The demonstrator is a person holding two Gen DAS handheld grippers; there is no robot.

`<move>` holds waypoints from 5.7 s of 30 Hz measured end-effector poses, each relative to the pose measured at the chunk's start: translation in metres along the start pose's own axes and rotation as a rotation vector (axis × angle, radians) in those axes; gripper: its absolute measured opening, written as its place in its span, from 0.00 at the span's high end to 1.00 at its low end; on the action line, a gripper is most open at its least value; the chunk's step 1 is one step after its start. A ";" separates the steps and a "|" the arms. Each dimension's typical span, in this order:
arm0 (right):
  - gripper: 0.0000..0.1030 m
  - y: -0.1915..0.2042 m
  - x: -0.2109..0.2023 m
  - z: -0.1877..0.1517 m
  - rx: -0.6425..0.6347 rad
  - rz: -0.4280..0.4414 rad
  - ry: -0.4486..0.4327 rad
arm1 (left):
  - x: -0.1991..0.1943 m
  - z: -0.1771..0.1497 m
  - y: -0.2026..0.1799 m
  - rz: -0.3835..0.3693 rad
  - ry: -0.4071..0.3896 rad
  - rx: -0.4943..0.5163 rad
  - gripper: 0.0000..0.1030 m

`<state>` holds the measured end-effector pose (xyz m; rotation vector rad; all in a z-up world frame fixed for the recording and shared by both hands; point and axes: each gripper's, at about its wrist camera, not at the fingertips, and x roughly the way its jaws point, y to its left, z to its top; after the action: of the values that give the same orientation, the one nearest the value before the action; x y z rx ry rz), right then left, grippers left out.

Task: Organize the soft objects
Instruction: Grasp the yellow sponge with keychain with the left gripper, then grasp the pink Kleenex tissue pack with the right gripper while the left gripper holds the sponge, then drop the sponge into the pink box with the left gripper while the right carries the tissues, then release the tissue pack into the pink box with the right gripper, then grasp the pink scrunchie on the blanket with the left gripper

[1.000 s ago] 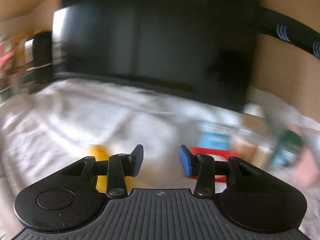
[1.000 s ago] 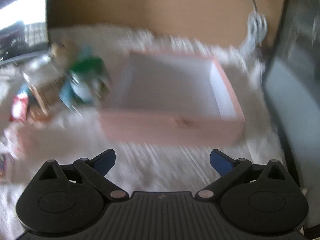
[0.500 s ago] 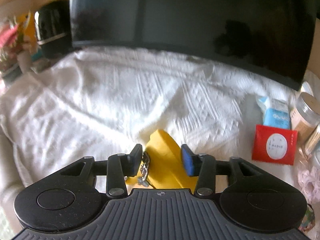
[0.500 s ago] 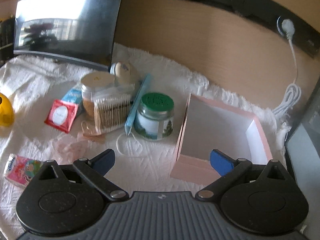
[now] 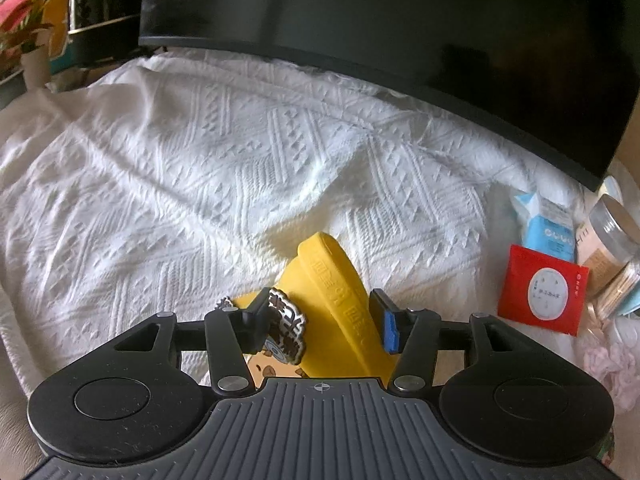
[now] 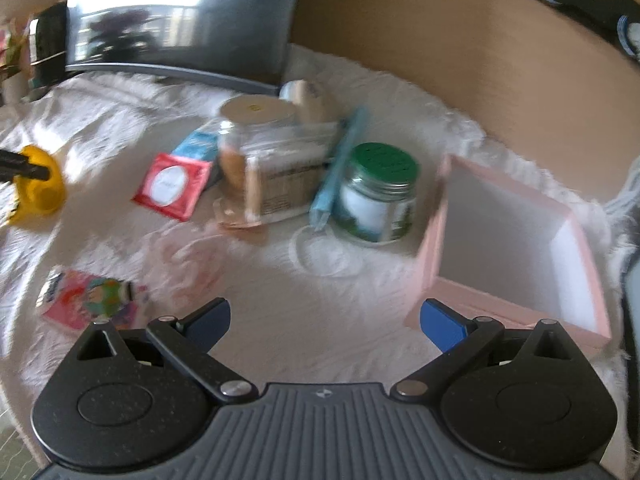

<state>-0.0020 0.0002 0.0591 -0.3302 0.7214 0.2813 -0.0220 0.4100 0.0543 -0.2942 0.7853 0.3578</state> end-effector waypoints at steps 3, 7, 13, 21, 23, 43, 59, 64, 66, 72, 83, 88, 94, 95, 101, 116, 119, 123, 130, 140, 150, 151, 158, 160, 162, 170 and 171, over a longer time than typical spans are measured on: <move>0.02 0.012 -0.001 0.001 -0.056 0.062 -0.006 | -0.007 -0.002 -0.002 0.003 -0.005 -0.005 0.48; 0.02 0.039 -0.004 0.007 -0.194 0.184 -0.025 | -0.017 -0.009 -0.003 -0.018 -0.016 0.012 0.49; 0.02 0.101 0.009 0.015 -0.454 0.361 -0.029 | -0.037 -0.018 -0.001 -0.081 -0.015 0.007 0.54; 0.09 0.153 0.056 0.011 -0.632 0.469 0.071 | -0.040 -0.025 -0.010 -0.091 0.015 0.083 0.54; 0.28 0.154 0.055 0.015 -0.612 0.503 0.116 | -0.042 -0.025 -0.014 -0.079 0.021 0.117 0.54; 0.42 0.129 0.040 -0.001 -0.452 0.372 0.126 | -0.013 -0.017 -0.009 0.043 0.063 0.058 0.62; 0.49 0.062 -0.014 0.004 -0.251 0.309 0.047 | -0.059 -0.025 -0.050 -0.107 -0.015 0.147 0.80; 0.49 0.008 -0.035 -0.008 -0.127 0.184 0.017 | -0.081 -0.033 -0.116 -0.327 0.027 0.254 0.80; 0.49 -0.015 -0.043 -0.015 -0.073 0.122 0.007 | -0.088 -0.040 -0.149 -0.419 0.047 0.307 0.80; 0.49 -0.072 -0.068 -0.047 0.090 -0.035 -0.013 | -0.095 -0.060 -0.250 -0.694 0.144 0.481 0.80; 0.49 -0.126 -0.116 -0.095 0.253 -0.252 -0.039 | -0.100 -0.020 -0.382 -0.881 0.030 0.646 0.80; 0.49 -0.133 -0.129 -0.098 0.277 -0.284 -0.055 | -0.076 0.033 -0.442 -0.881 -0.061 0.618 0.79; 0.49 -0.138 -0.116 -0.098 0.286 -0.300 -0.013 | 0.015 0.010 -0.495 -0.735 0.131 0.608 0.78; 0.49 -0.138 -0.113 -0.098 0.286 -0.307 0.000 | 0.027 -0.001 -0.498 -0.700 0.161 0.628 0.78; 0.49 -0.152 -0.101 -0.105 0.322 -0.299 0.050 | 0.041 -0.004 -0.464 -0.720 0.191 0.412 0.69; 0.49 -0.165 -0.079 -0.080 0.305 -0.254 0.052 | 0.000 0.025 -0.444 -0.757 0.108 0.516 0.65; 0.49 -0.173 -0.077 -0.065 0.303 -0.254 0.033 | -0.013 0.033 -0.430 -0.778 0.075 0.497 0.64; 0.49 -0.198 -0.074 -0.021 0.328 -0.236 -0.051 | -0.027 0.032 -0.404 -0.790 0.061 0.405 0.64; 0.26 -0.243 -0.030 0.044 0.412 -0.190 -0.149 | -0.057 -0.011 -0.344 -0.739 0.080 0.393 0.64; 0.26 -0.166 -0.011 -0.023 0.292 -0.217 -0.064 | -0.050 -0.056 -0.225 -0.488 0.129 0.284 0.65; 0.25 -0.093 -0.019 -0.026 0.167 -0.182 -0.050 | -0.047 -0.026 -0.150 -0.322 0.002 0.050 0.65; 0.25 -0.086 -0.018 -0.026 0.150 -0.171 -0.048 | -0.046 -0.024 -0.148 -0.316 0.000 0.060 0.65; 0.24 -0.054 -0.014 -0.032 0.052 -0.119 -0.007 | -0.022 -0.020 -0.155 -0.355 0.054 0.050 0.65; 0.24 -0.049 -0.010 -0.032 0.050 -0.102 0.003 | -0.015 -0.025 -0.162 -0.389 0.093 0.047 0.65; 0.24 -0.046 -0.009 -0.031 0.047 -0.099 0.003 | -0.014 -0.031 -0.171 -0.440 0.119 0.063 0.65; 0.23 -0.047 0.000 -0.032 0.065 -0.093 0.040 | -0.008 -0.058 -0.224 -0.419 0.146 0.306 0.64; 0.23 -0.048 0.001 -0.033 0.068 -0.095 0.043 | -0.006 -0.060 -0.226 -0.408 0.144 0.316 0.64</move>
<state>-0.0039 -0.0564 0.0443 -0.3056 0.7537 0.1598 0.0307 0.1824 0.0464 -0.1772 0.8864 -0.1737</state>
